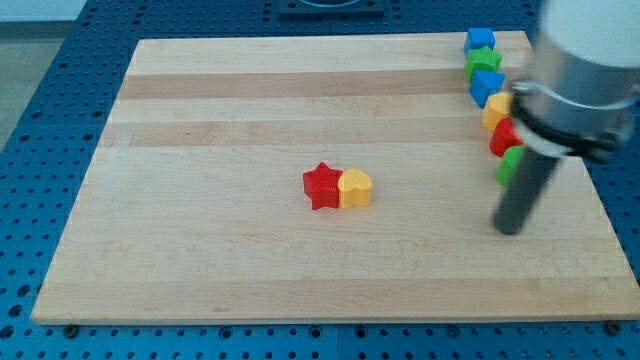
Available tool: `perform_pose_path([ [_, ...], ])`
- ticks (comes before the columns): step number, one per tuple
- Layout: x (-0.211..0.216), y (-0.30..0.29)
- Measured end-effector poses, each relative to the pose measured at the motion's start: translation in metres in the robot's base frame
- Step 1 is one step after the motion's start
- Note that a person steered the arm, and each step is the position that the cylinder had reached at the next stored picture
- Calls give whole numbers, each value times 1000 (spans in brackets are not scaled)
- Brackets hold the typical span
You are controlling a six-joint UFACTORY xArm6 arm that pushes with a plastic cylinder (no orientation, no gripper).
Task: Point at the red circle
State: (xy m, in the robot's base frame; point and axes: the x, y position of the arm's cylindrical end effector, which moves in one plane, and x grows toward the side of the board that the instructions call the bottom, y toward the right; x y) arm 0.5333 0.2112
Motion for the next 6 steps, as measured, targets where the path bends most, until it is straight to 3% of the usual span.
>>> perform_pose_path([
  [1,-17,74],
  [2,-57,88],
  [4,-127,65],
  [6,-133,1],
])
